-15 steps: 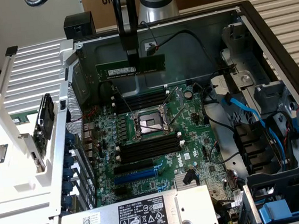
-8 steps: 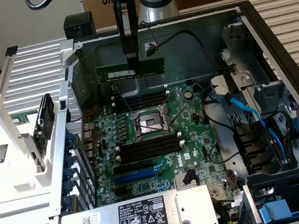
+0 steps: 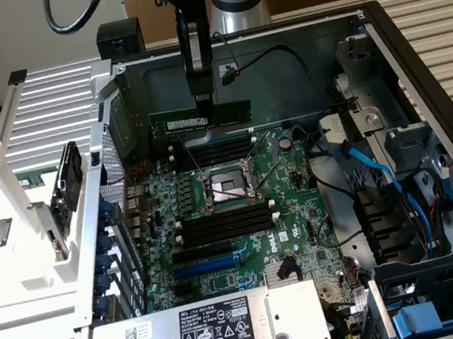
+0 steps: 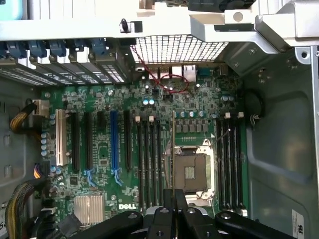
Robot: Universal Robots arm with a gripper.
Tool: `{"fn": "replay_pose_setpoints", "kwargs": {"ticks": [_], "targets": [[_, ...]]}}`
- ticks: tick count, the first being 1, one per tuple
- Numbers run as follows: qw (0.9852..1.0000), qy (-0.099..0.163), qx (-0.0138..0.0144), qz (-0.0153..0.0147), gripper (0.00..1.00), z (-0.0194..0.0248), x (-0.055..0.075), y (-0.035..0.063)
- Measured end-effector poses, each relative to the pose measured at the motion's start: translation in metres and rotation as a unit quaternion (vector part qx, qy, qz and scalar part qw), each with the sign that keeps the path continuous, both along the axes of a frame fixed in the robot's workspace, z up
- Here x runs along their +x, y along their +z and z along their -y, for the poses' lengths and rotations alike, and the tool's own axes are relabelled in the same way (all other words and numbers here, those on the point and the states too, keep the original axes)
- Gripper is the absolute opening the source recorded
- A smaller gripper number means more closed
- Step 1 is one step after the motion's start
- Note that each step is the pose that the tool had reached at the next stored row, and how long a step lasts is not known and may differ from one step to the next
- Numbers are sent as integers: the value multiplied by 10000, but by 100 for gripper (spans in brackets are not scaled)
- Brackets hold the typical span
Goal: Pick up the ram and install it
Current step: 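Insert the ram into the slot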
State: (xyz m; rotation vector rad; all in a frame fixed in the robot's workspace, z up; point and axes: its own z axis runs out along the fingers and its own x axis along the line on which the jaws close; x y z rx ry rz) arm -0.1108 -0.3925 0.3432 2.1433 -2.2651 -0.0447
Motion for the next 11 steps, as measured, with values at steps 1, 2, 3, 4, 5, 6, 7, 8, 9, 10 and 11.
{"fn": "replay_pose_setpoints", "kwargs": {"ticks": [1,2,3,4,5,6,7,8,9,10,11], "targets": [[10000,0,0,0,12,1,0,-37],[10000,0,0,0,12,1,1,-54],[10000,0,1,1,12,3,1,-63],[10000,0,0,0,12,4,1,-70],[10000,0,1,0,12,6,1,-77],[10000,1,0,0,12,11,1,-83],[10000,1,0,0,12,21,1,-89],[10000,1,1,0,12,36,1,-93],[10000,1,0,0,12,52,1,-98],[10000,1,1,0,12,64,1,-102],[10000,1,1,0,12,81,1,-105]]}}
